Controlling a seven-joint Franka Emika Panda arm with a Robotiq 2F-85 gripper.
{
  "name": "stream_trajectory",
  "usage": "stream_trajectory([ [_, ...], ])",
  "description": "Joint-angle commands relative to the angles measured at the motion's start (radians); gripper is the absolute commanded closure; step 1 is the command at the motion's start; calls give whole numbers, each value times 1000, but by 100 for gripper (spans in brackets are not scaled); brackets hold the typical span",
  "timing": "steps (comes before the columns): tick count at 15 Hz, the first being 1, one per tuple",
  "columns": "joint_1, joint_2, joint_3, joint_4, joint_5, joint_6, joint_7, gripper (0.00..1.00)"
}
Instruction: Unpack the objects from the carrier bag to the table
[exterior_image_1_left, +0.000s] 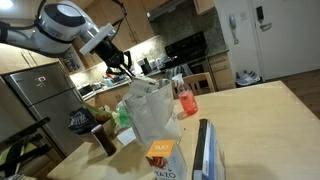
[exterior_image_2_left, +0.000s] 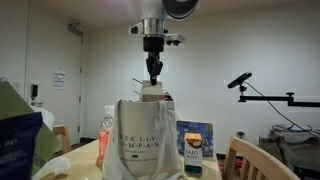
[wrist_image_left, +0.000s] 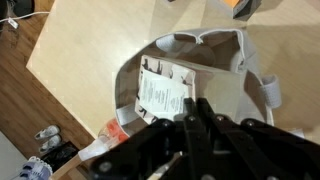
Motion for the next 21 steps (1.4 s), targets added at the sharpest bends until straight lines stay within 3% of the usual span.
stream_trajectory([
  [1, -14, -38, 2, 4, 16, 13, -2, 98],
  [6, -72, -125, -24, -10, 88, 73, 5, 98],
  [10, -131, -117, -68, -18, 186, 159, 5, 98],
  [16, -216, 34, -76, -34, 393, 365, -69, 98],
  [21, -248, 186, -53, 4, 463, 409, -38, 98],
])
